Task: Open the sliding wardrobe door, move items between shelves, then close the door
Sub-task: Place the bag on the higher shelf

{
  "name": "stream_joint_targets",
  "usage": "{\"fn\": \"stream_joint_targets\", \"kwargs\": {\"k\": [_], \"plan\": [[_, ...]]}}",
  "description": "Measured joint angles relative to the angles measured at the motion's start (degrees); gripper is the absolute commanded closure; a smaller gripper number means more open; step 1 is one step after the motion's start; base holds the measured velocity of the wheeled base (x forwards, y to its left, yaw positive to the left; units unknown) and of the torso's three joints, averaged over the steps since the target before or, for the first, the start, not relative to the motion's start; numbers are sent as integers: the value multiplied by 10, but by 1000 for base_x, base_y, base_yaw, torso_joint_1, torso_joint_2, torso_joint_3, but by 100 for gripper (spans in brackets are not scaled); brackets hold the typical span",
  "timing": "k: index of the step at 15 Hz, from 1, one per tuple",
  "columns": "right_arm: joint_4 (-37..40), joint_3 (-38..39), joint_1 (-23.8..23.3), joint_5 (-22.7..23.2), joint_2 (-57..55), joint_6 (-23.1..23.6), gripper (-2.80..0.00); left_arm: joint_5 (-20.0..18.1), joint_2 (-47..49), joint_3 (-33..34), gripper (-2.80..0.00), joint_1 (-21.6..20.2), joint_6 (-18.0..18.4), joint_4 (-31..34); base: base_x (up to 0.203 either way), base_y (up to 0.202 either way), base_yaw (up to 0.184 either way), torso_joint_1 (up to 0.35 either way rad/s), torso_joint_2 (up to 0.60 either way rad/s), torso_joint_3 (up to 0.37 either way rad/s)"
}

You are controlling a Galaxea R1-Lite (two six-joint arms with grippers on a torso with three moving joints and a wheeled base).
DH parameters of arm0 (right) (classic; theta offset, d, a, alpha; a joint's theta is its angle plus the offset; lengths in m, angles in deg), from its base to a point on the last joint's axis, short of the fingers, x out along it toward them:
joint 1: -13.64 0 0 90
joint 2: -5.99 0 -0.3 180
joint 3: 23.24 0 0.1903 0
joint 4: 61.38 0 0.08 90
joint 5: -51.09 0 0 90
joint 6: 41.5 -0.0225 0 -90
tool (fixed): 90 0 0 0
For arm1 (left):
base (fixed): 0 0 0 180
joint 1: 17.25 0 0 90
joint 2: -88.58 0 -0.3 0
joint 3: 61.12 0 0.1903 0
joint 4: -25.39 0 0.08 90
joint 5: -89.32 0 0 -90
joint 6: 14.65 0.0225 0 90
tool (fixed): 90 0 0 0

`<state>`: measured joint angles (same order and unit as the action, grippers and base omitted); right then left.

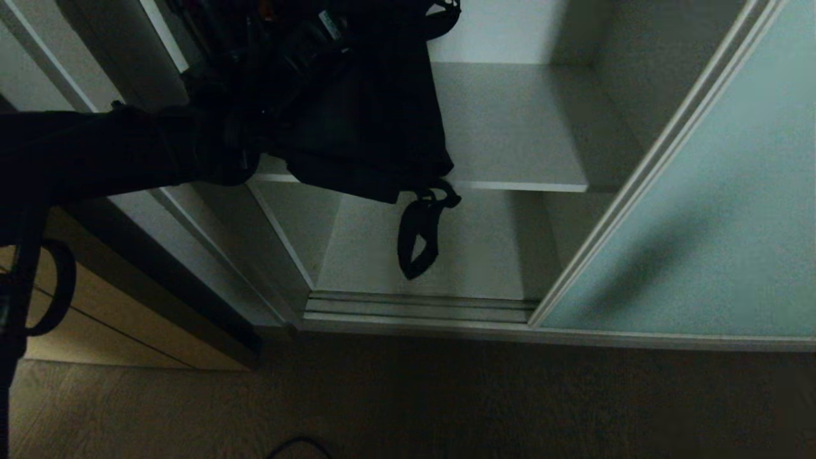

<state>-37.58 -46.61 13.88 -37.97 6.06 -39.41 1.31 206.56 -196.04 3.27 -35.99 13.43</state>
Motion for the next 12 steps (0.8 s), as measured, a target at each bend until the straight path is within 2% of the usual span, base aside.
{"fn": "stream_joint_targets", "kwargs": {"k": [2, 8, 10, 12], "plan": [[0, 0, 0, 0, 0, 0, 0, -38, 13, -1, 0, -17, -9, 3, 0, 0, 0, 0, 0, 0], [0, 0, 0, 0, 0, 0, 0, -67, 26, -1, 0, -28, -7, 5, 0, 0, 0, 0, 0, 0], [0, 0, 0, 0, 0, 0, 0, -59, 25, 0, 0, -27, -3, 9, 0, 0, 0, 0, 0, 0], [0, 0, 0, 0, 0, 0, 0, -29, 25, 1, 0, -24, 5, 9, 0, 0, 0, 0, 0, 0]]}}
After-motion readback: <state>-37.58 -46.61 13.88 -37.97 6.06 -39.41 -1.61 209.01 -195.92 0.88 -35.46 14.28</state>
